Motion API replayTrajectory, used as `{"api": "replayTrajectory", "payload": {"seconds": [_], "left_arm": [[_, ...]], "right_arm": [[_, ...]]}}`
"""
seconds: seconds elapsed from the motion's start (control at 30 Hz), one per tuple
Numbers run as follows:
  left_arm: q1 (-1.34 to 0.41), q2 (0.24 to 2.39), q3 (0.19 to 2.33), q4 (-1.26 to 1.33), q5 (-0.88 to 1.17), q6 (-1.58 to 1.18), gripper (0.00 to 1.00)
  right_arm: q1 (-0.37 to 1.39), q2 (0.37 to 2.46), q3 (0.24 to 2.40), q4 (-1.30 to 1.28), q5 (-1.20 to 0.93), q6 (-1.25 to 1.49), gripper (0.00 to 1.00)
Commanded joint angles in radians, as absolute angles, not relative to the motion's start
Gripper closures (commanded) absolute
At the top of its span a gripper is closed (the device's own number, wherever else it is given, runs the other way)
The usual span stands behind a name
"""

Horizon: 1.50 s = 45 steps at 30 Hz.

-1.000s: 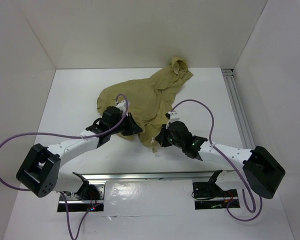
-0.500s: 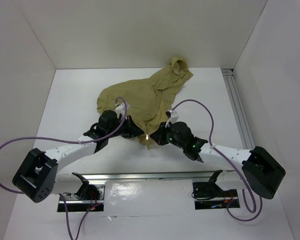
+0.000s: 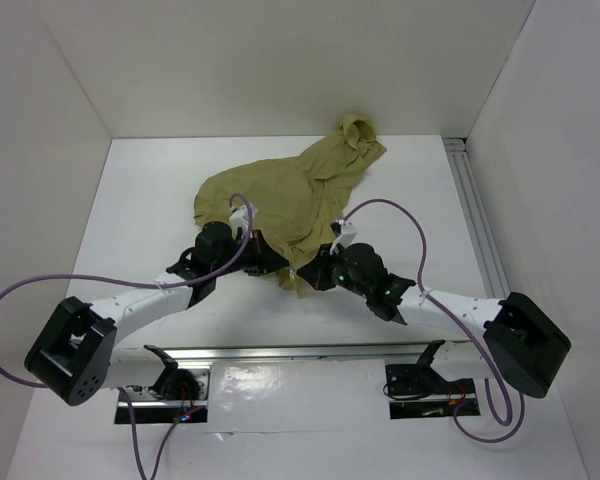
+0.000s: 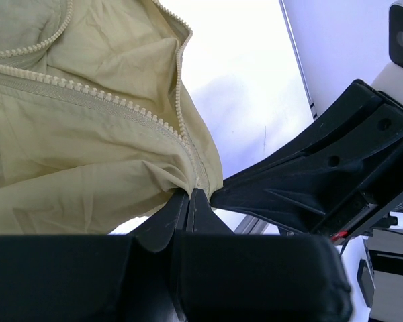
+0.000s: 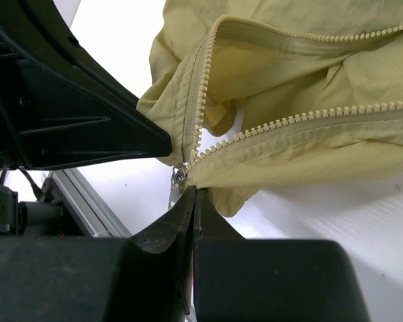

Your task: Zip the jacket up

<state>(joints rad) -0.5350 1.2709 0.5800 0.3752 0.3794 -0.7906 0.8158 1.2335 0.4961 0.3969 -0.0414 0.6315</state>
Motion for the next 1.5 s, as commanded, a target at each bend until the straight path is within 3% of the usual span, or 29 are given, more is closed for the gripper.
{"api": "replayTrajectory", "payload": {"seconds": [0.0,0.3,1.47], "left_arm": [[-0.531,1.247,0.574,0.436,0.407,-0.795,1.00],[-0.531,1.229,0.609,0.336,0.295,-0.795,1.00],[-0.531,1.229,0.569,0.396,0.356,-0.864,1.00]], "right_arm": [[0.824,1.223,0.483,0.469,-0.044,0.635,1.00],[0.824,1.186,0.465,0.451,-0.025,0.653,1.00],[0.824,1.243,0.494,0.508,-0.044,0.644,1.00]]}}
